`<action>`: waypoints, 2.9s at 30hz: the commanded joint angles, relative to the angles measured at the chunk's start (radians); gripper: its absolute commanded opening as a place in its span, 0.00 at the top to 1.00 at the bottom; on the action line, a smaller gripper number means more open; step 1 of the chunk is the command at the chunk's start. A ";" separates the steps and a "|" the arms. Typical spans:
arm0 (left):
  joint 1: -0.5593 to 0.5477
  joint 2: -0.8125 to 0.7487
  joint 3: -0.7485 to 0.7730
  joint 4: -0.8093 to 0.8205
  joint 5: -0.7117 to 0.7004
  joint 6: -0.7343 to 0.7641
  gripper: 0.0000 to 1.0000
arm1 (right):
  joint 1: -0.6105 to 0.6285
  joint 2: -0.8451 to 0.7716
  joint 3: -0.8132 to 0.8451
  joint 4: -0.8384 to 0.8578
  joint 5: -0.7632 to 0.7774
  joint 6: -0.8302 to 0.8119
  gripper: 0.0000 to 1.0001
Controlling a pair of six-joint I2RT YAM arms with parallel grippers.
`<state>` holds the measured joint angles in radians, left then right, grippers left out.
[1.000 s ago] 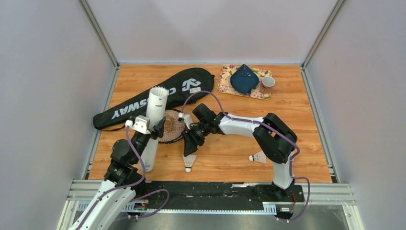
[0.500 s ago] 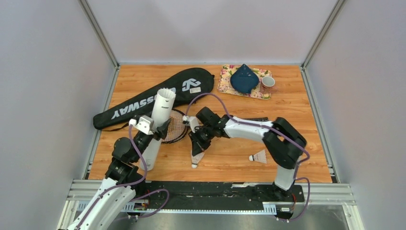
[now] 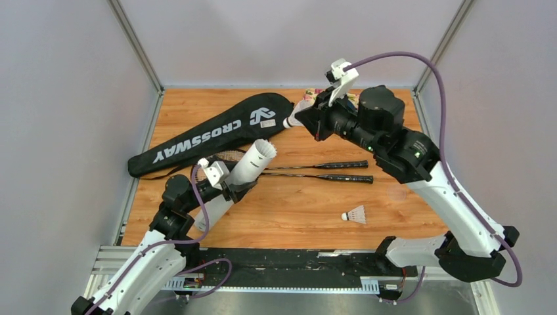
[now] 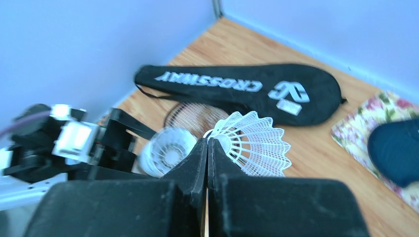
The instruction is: Pack up the badminton gear
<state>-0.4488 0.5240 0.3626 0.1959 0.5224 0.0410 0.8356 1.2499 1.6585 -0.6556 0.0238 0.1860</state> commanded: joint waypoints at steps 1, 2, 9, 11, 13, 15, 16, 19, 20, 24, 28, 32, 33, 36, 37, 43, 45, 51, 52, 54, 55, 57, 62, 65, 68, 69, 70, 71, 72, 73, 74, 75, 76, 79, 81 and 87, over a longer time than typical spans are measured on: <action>0.004 0.008 0.032 0.048 0.145 -0.059 0.84 | 0.037 0.066 0.101 -0.122 -0.106 -0.036 1.00; 0.004 0.005 0.032 0.050 0.143 -0.061 0.84 | 0.040 0.074 0.109 -0.119 -0.119 -0.031 1.00; 0.002 -0.002 0.029 0.053 0.148 -0.064 0.84 | 0.051 0.101 0.054 -0.046 -0.220 0.013 1.00; 0.004 -0.005 0.027 0.054 0.148 -0.062 0.84 | 0.059 0.109 0.034 -0.021 -0.257 0.035 1.00; 0.004 -0.007 0.027 0.054 0.143 -0.061 0.84 | 0.059 0.124 0.004 0.013 -0.316 0.075 1.00; 0.004 -0.013 0.027 0.054 0.142 -0.059 0.84 | 0.060 0.140 -0.014 0.046 -0.369 0.102 1.00; 0.004 -0.015 0.024 0.054 0.140 -0.061 0.84 | 0.060 0.146 -0.037 0.063 -0.416 0.130 1.00; 0.004 -0.019 0.024 0.056 0.136 -0.061 0.84 | 0.060 0.151 -0.103 0.169 -0.513 0.222 1.00; 0.002 -0.019 0.024 0.056 0.134 -0.059 0.84 | 0.060 0.152 -0.115 0.197 -0.537 0.246 1.00; 0.004 -0.025 0.019 0.059 0.133 -0.064 0.85 | 0.042 0.140 -0.176 0.357 -0.614 0.392 0.48; 0.004 -0.032 0.018 0.057 0.128 -0.062 0.85 | -0.051 0.056 -0.282 0.560 -0.722 0.562 0.30; 0.004 -0.036 0.016 0.050 0.097 -0.059 0.84 | -0.118 -0.070 -0.309 0.473 -0.655 0.515 0.28; 0.002 -0.038 0.019 0.045 0.084 -0.056 0.84 | -0.122 -0.111 -0.290 0.327 -0.609 0.425 0.28; 0.004 -0.039 0.025 0.022 0.045 -0.049 0.85 | -0.125 -0.167 -0.298 0.011 -0.257 0.295 0.26; 0.002 -0.044 0.026 0.020 0.039 -0.047 0.84 | -0.151 -0.197 -0.318 -0.049 -0.061 0.300 0.25; 0.004 -0.056 0.022 0.022 0.034 -0.046 0.85 | -0.522 -0.311 -0.711 -0.233 0.007 0.447 0.26; 0.002 -0.055 0.021 0.022 0.034 -0.046 0.84 | -0.605 -0.375 -0.800 -0.230 0.002 0.464 0.24; 0.004 -0.048 0.021 0.022 0.044 -0.046 0.84 | -0.788 -0.405 -1.023 -0.177 -0.159 0.484 0.28; 0.004 -0.047 0.019 0.022 0.045 -0.046 0.84 | -0.788 -0.397 -1.040 -0.173 -0.176 0.490 0.32; 0.004 -0.047 0.019 0.022 0.050 -0.047 0.84 | -0.785 -0.356 -1.062 -0.148 -0.243 0.480 0.43; 0.004 -0.047 0.019 0.025 0.054 -0.047 0.84 | -0.785 -0.336 -1.060 -0.150 -0.307 0.477 0.49; 0.004 -0.047 0.019 0.027 0.054 -0.052 0.84 | -0.785 -0.301 -1.074 -0.131 -0.332 0.469 0.52; 0.004 -0.050 0.013 0.030 0.059 -0.052 0.84 | -0.782 -0.259 -1.115 -0.058 -0.352 0.480 0.56; 0.004 -0.042 0.015 0.033 0.064 -0.053 0.84 | -0.774 -0.251 -1.132 -0.026 -0.371 0.481 0.69; 0.004 -0.035 0.018 0.033 0.071 -0.058 0.84 | -0.774 -0.245 -1.154 0.019 -0.421 0.494 0.98; 0.004 -0.033 0.018 0.034 0.070 -0.058 0.84 | -0.770 -0.250 -1.151 0.033 -0.433 0.500 1.00; 0.004 -0.032 0.019 0.036 0.071 -0.058 0.84 | -0.753 -0.257 -1.122 0.043 -0.458 0.504 1.00; 0.004 -0.030 0.018 0.037 0.074 -0.061 0.84 | -0.735 -0.265 -1.096 0.059 -0.464 0.507 1.00; 0.004 -0.030 0.019 0.039 0.077 -0.061 0.84 | -0.715 -0.288 -1.064 0.074 -0.490 0.503 1.00; 0.002 -0.022 0.018 0.040 0.086 -0.064 0.84 | -0.660 -0.302 -1.021 0.094 -0.504 0.497 1.00; 0.004 -0.021 0.018 0.040 0.091 -0.064 0.84 | -0.623 -0.319 -0.932 0.140 -0.509 0.483 1.00; 0.004 -0.018 0.021 0.040 0.096 -0.066 0.84 | -0.578 -0.340 -0.871 0.163 -0.489 0.475 1.00; 0.004 -0.013 0.021 0.043 0.105 -0.066 0.84 | -0.475 -0.340 -0.815 0.183 -0.469 0.463 1.00; 0.004 -0.006 0.021 0.043 0.119 -0.064 0.84 | -0.293 -0.267 -0.567 0.188 -0.378 0.385 1.00; 0.002 -0.001 0.022 0.039 0.126 -0.061 0.84 | -0.241 -0.207 -0.370 0.081 -0.287 0.328 1.00; 0.004 0.007 0.026 0.025 0.134 -0.052 0.84 | -0.156 -0.069 -0.104 0.057 -0.309 0.290 1.00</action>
<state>-0.4435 0.5217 0.3622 0.2104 0.6270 -0.0124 0.6392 1.1091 1.4494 -0.5476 -0.3233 0.5404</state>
